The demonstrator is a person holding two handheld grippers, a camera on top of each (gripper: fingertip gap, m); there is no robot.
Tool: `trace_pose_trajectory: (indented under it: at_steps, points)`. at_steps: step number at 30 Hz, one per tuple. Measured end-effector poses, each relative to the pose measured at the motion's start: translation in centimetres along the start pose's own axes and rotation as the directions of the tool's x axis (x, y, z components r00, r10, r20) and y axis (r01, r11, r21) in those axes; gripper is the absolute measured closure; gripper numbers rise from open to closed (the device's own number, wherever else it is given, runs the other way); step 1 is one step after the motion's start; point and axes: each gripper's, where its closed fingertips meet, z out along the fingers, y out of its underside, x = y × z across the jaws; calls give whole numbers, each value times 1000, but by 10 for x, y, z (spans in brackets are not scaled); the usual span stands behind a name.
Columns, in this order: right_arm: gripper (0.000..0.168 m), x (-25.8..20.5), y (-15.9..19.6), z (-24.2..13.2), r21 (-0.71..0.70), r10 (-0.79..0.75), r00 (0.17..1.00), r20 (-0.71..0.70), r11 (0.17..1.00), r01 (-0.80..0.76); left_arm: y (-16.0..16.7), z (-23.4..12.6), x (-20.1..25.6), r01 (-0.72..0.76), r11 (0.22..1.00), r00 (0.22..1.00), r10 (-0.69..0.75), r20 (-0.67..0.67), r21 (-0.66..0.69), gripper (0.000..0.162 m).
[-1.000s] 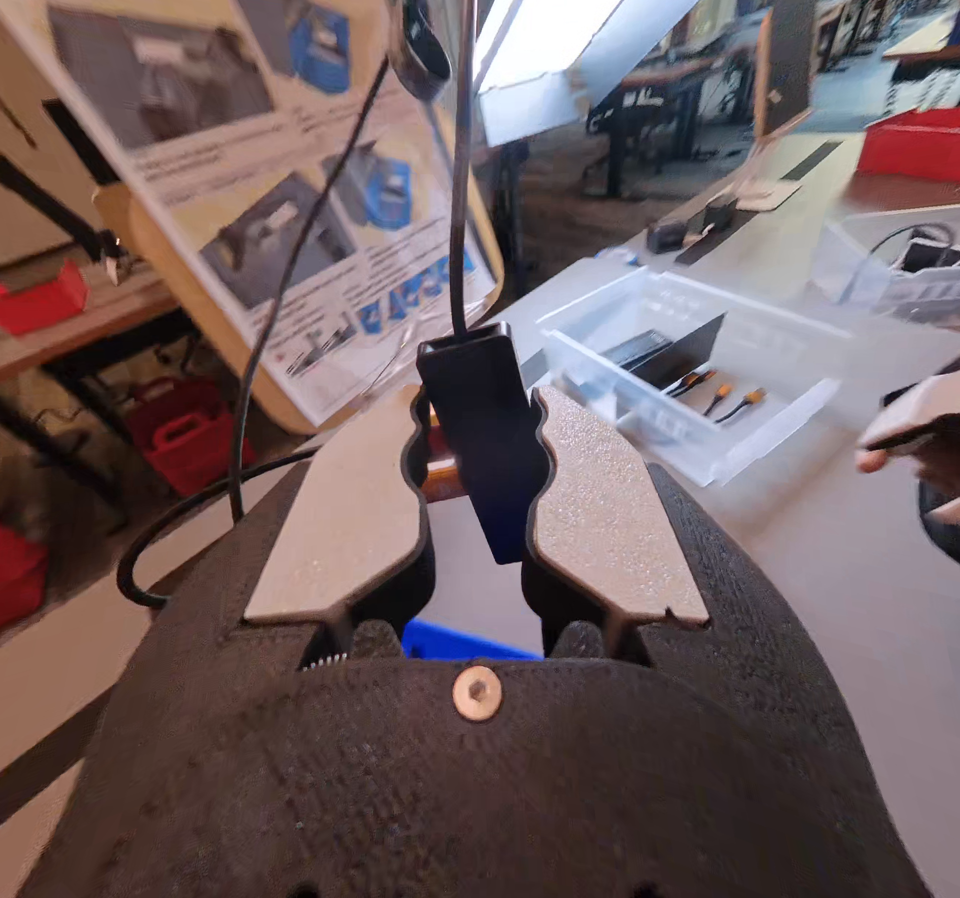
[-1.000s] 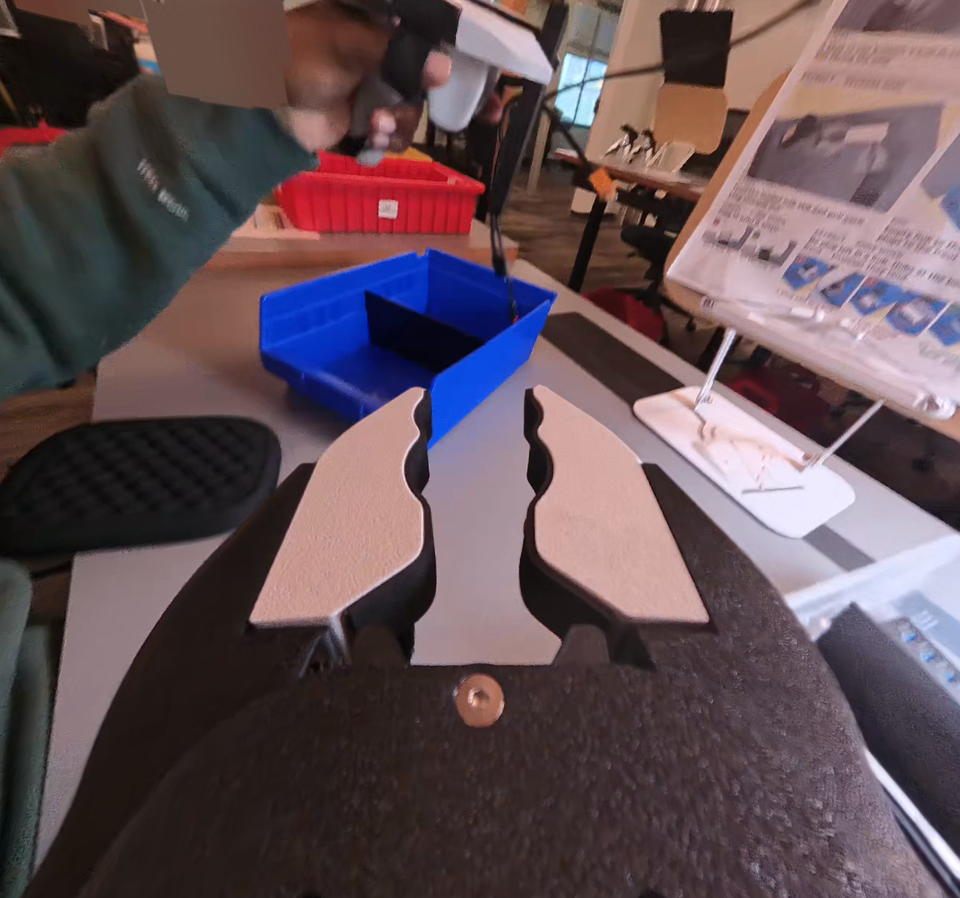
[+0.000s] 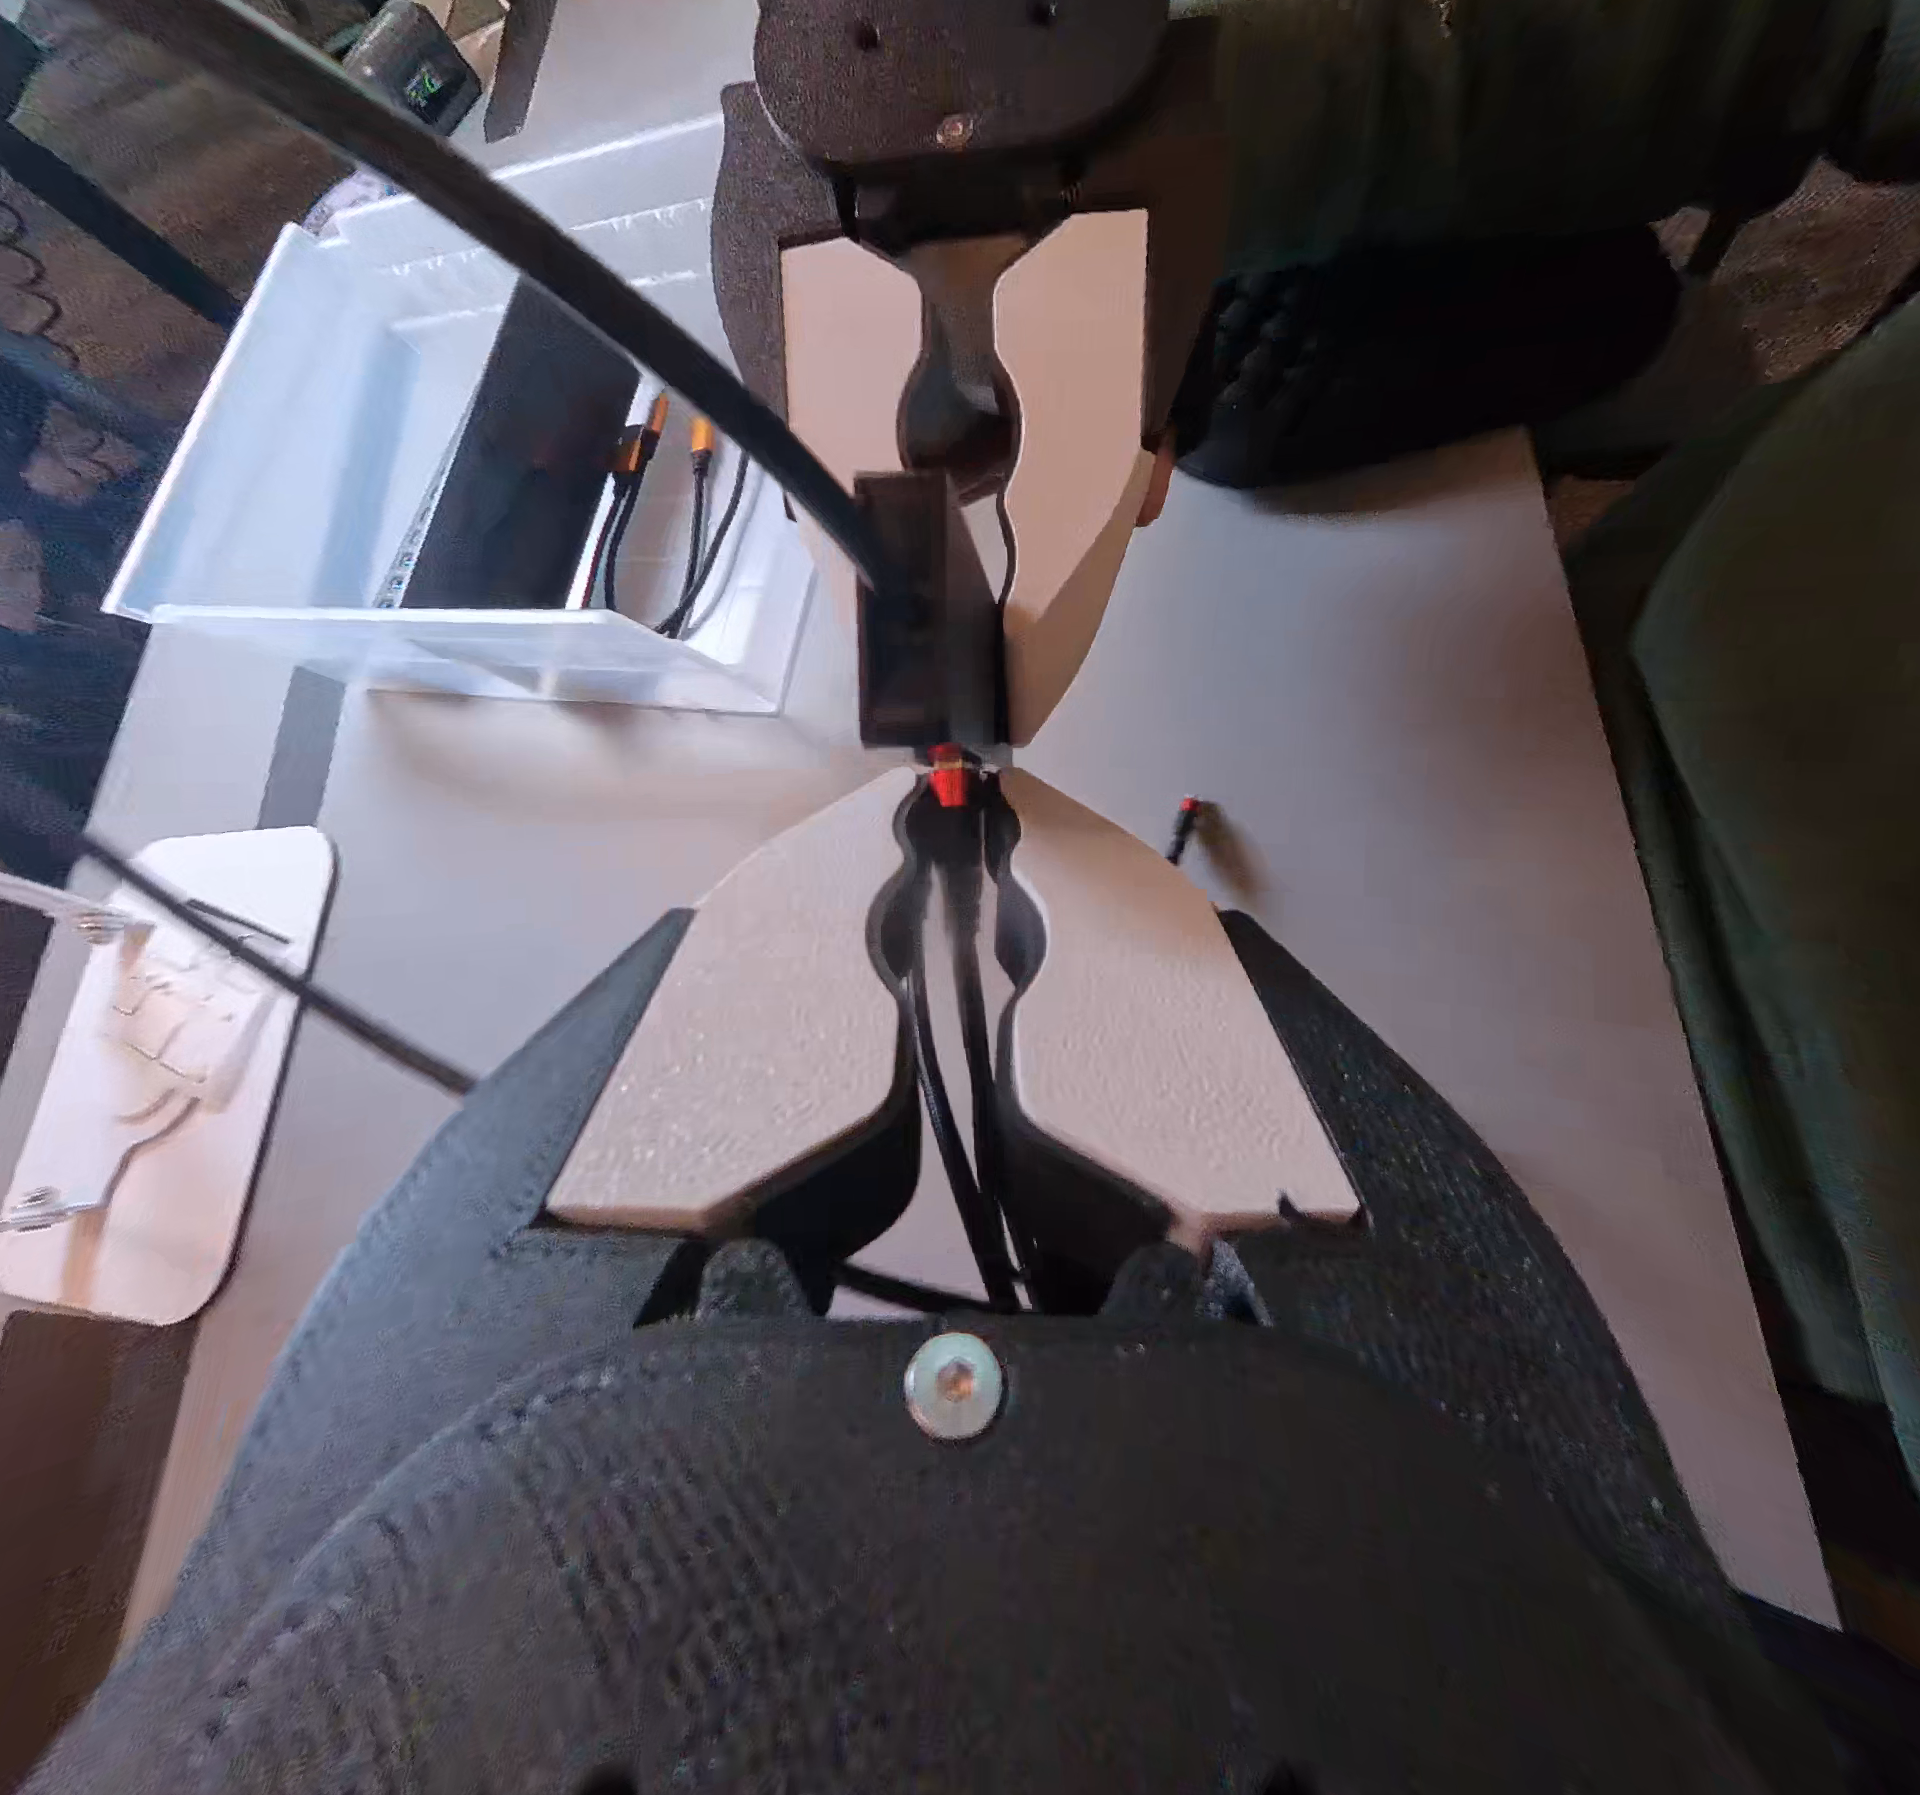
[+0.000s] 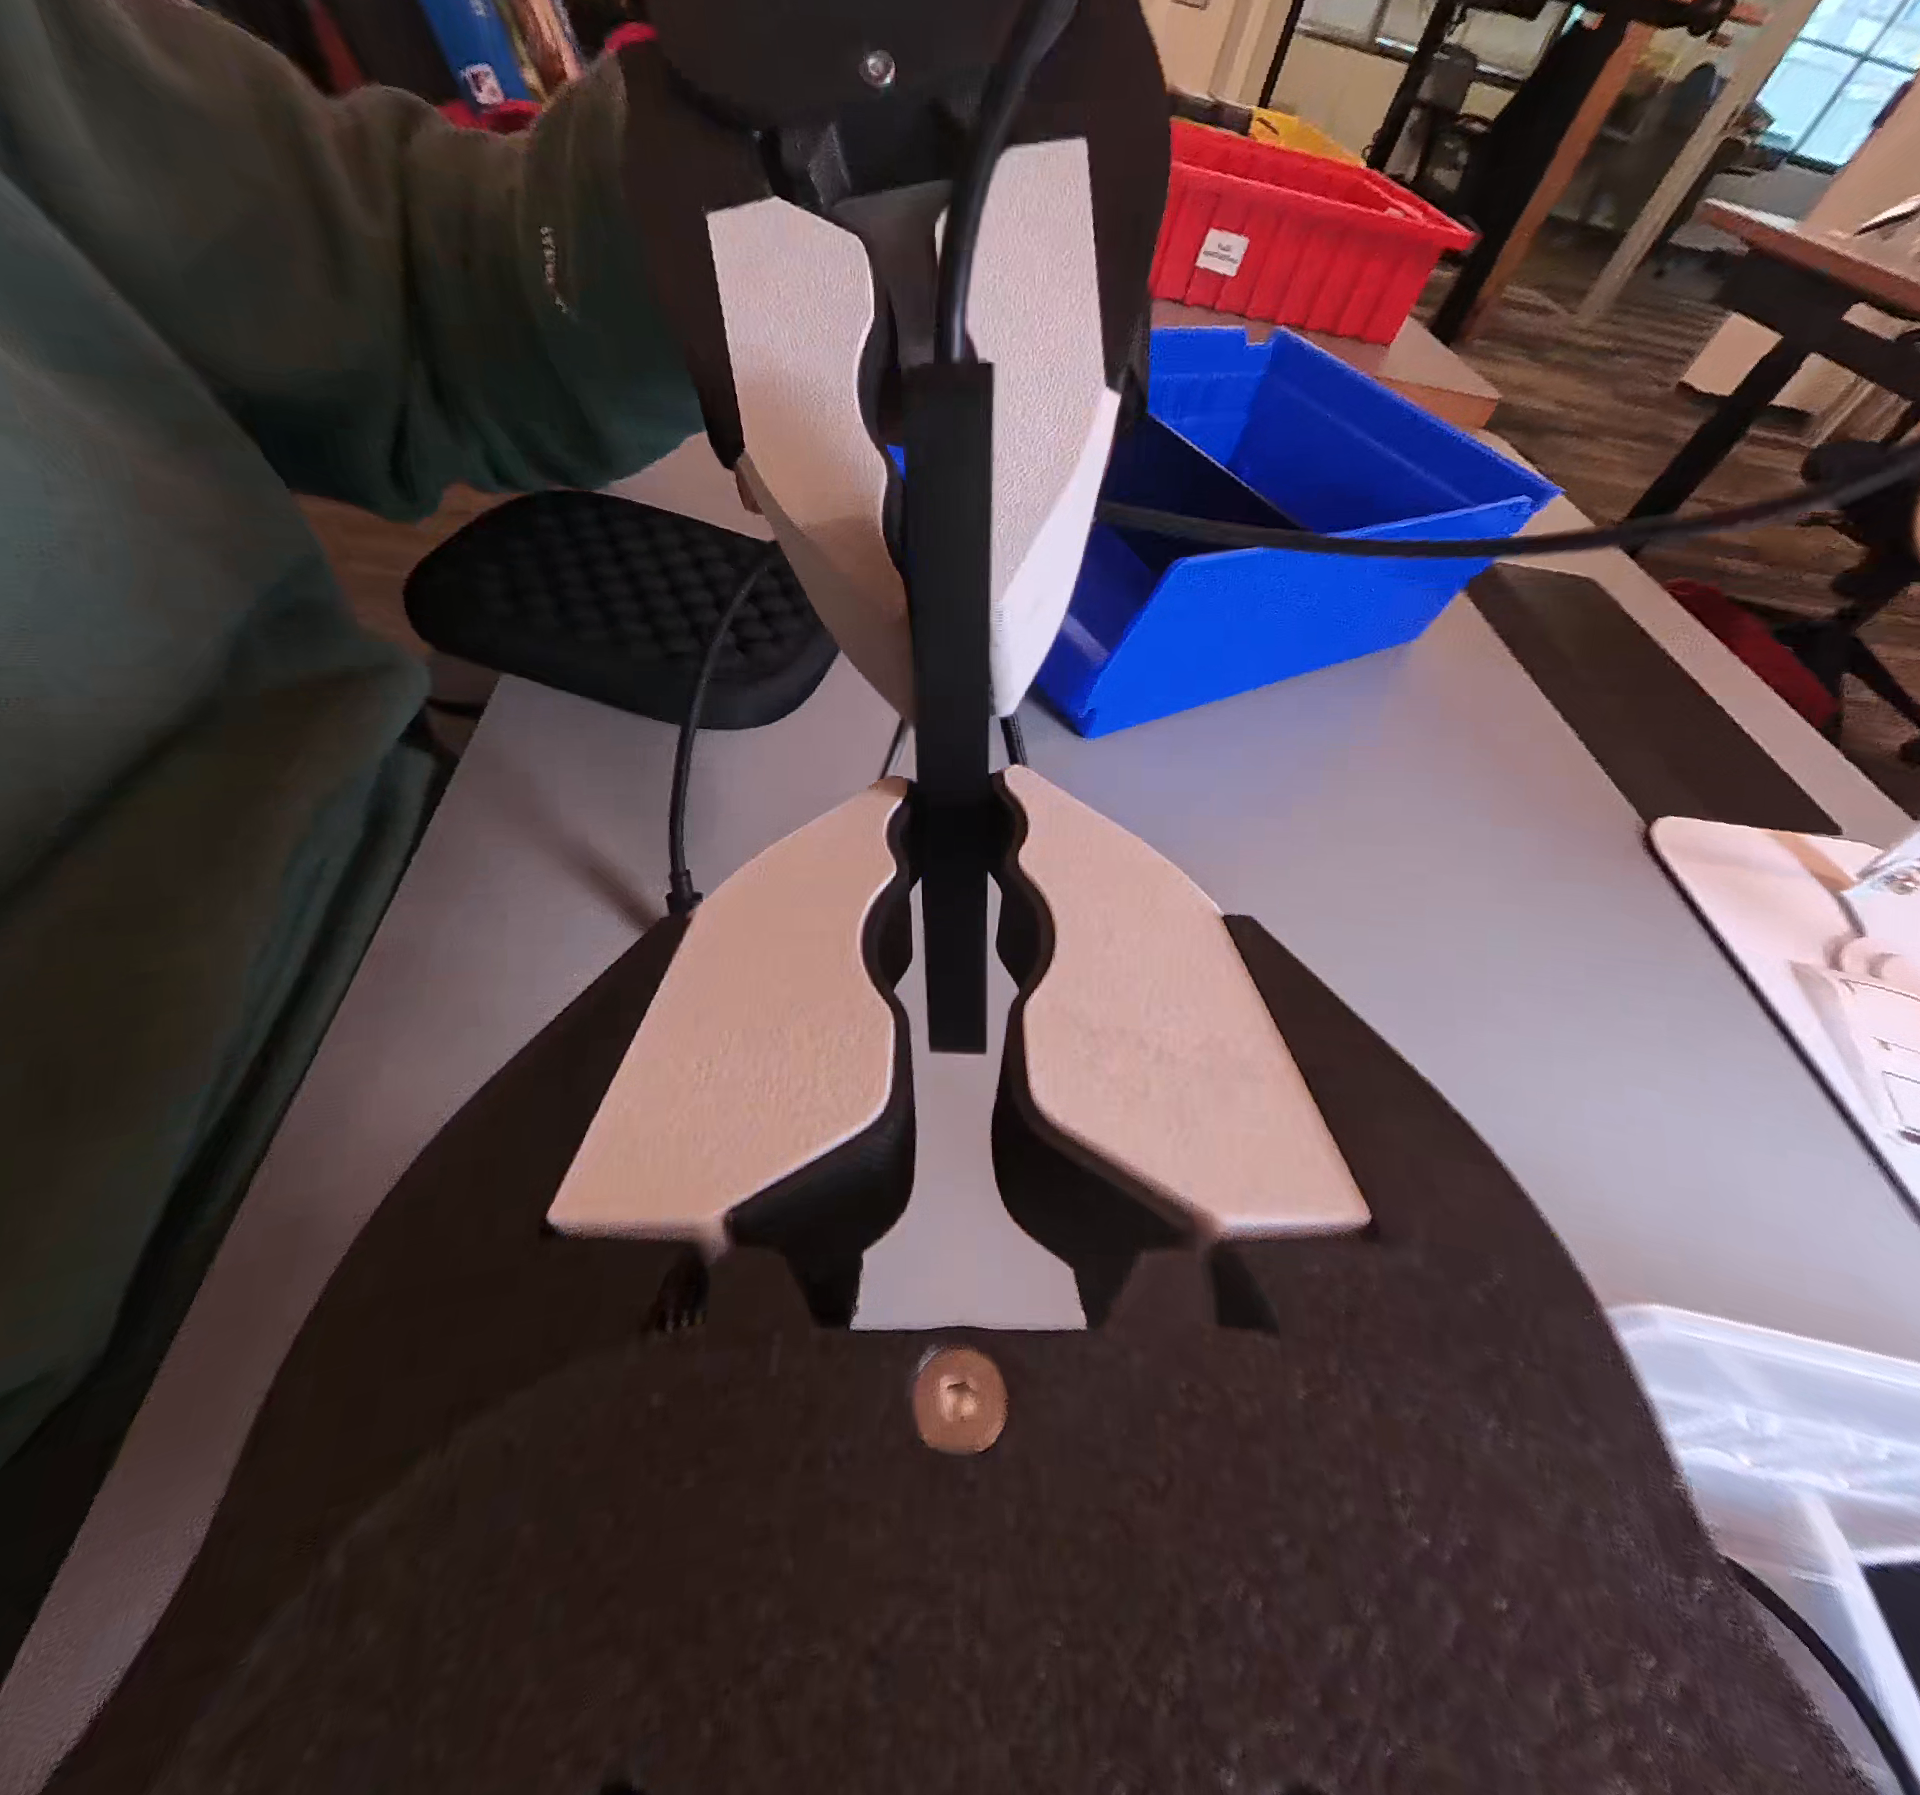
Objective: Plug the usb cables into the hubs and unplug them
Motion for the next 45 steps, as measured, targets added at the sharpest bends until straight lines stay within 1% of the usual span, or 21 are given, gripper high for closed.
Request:
trace_pose_trajectory:
  at_steps: [2, 5, 8, 10, 14, 17, 22, 23, 24, 25, 26, 27, 28, 32, 34, 36, 39, 42, 45]
  points:
    - [157, -3, 3, 2, -11, 14, 999, 35, 1000, -13, 3, 1, 4, 57, 998, 998, -56, -25, 38, 154]
    - [156, 0, 12, 11, -47, -6, 1000, 30, 999, 7, 17, 5, 4, 116, 993, 993, -115, -35, 26, 154]
    - [147, -3, 8, 21, -14, 1, 999, 45, 1000, -1, 32, 13, 11, 162, 987, 984, -162, -78, -3, 154]
    - [156, -7, 12, 27, -41, -14, 997, 74, 999, 17, 39, 16, 16, 184, 983, 978, -184, -98, -2, 154]
    - [157, -9, 15, 33, -17, 29, 994, 106, 999, -28, 44, 15, 18, 210, 974, 972, -200, -124, 79, 154]
    - [157, -6, 23, 33, -29, 54, 992, 111, 998, -51, 49, 12, 15, 199, 973, 977, -188, -101, 120, 154]
    - [157, -10, 25, 35, 0, 84, 985, 153, 996, -85, 52, 9, 19, 258, 960, 958, -239, -156, 113, 154]
    - [157, -8, 25, 33, -1, 81, 985, 149, 997, -82, 56, 8, 18, 253, 963, 960, -238, -149, 94, 153]
    - [157, -1, 24, 26, 10, 82, 988, 130, 996, -84, 69, 5, 12, 229, 973, 969, -225, -102, 37, 154]
    - [157, 11, 17, 9, 68, 112, 989, 97, 991, -119, 81, -5, 0, 230, 972, 973, -229, -37, 39, 154]
    - [157, 21, 10, -11, 123, 137, 988, 73, 982, -145, 84, -17, -6, 293, 951, 956, -291, -43, 99, 154]
    - [157, 26, 7, -26, 140, 143, 988, 61, 979, -150, 86, -26, -10, 327, 934, 945, -322, -53, 146, 154]
    - [157, 31, 3, -34, 152, 140, 989, 36, 978, -144, 87, -31, -10, 330, 928, 944, -324, -60, 174, 154]
    - [157, 36, -11, -42, 168, 91, 996, 19, 981, -93, 86, -35, -13, 341, 923, 940, -336, -59, 177, 154]
    - [157, 37, -19, -46, 168, 63, 998, 0, 984, -62, 82, -37, -13, 363, 910, 932, -354, -81, 202, 154]
    - [157, 37, -26, -51, 192, 60, 998, -9, 980, -57, 87, -31, -9, 339, 927, 941, -332, -64, 163, 154]
    - [157, 37, -20, -48, 165, 63, 997, -38, 985, -55, 81, -25, 0, 305, 939, 952, -296, -79, 161, 154]
    - [157, 39, -11, -42, 137, 79, 996, -52, 988, -71, 63, -34, -2, 299, 925, 954, -291, -71, 232, 143]
    - [157, 33, -6, -31, 114, 86, 996, -19, 990, -83, 46, -40, -10, 252, 927, 965, -264, 4, 278, 137]
